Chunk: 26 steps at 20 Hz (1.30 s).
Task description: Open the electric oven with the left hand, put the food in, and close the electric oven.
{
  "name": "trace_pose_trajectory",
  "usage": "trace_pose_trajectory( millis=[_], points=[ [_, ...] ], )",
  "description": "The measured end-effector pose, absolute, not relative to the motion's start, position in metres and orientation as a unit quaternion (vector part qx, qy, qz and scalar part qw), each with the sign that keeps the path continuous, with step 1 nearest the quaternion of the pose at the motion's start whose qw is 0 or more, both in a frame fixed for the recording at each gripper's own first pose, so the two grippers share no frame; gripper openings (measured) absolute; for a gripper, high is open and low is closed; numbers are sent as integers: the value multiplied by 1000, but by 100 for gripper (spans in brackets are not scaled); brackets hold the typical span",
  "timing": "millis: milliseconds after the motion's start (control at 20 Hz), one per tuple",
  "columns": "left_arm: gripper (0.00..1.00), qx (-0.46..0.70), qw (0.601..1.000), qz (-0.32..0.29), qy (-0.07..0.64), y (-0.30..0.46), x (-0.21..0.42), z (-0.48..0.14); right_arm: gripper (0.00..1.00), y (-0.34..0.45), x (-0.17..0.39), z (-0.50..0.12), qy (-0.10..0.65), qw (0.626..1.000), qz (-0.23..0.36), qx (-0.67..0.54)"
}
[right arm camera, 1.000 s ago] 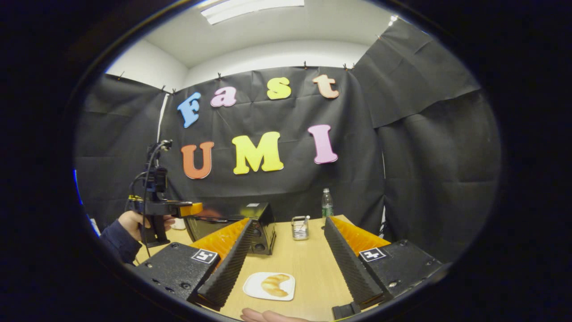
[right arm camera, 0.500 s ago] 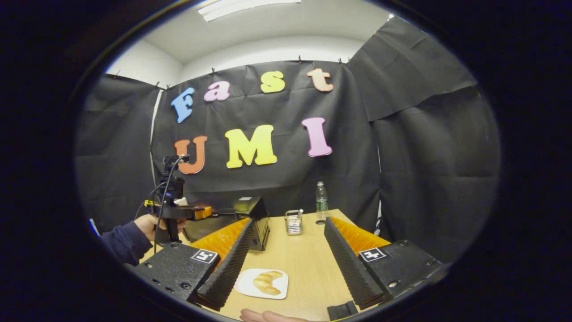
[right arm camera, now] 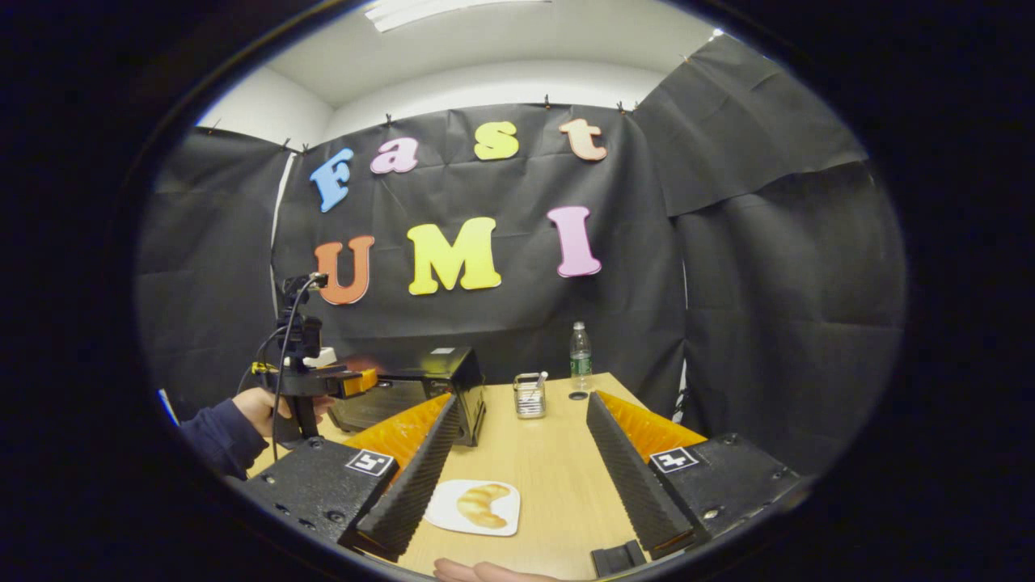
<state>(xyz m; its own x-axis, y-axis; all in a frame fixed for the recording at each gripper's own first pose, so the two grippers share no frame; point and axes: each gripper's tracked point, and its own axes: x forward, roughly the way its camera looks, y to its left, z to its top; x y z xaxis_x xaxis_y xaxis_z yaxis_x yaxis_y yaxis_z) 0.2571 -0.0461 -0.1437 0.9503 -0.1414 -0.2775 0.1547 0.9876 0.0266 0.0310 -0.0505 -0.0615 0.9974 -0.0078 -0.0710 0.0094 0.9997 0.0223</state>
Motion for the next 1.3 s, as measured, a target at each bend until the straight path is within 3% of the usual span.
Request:
trace_pose_trajectory(
  millis=[900,950,1000,1050,1300],
  points=[
    [99,30,986,-79,144,-48,147,-208,96,-33,15,-54,25,1000,2,13],
    [99,14,986,-74,148,-46,147,-215,96,-32,16,-55,25,1000,4,13],
    [92,3,985,-58,165,-38,145,-226,96,-30,16,-54,24,1000,5,12],
    [98,-2,981,-51,189,-34,144,-241,96,-28,15,-56,25,1000,7,12],
    [95,-11,968,-38,247,-34,132,-285,96,-32,19,-61,30,1000,4,8]
  ],
)
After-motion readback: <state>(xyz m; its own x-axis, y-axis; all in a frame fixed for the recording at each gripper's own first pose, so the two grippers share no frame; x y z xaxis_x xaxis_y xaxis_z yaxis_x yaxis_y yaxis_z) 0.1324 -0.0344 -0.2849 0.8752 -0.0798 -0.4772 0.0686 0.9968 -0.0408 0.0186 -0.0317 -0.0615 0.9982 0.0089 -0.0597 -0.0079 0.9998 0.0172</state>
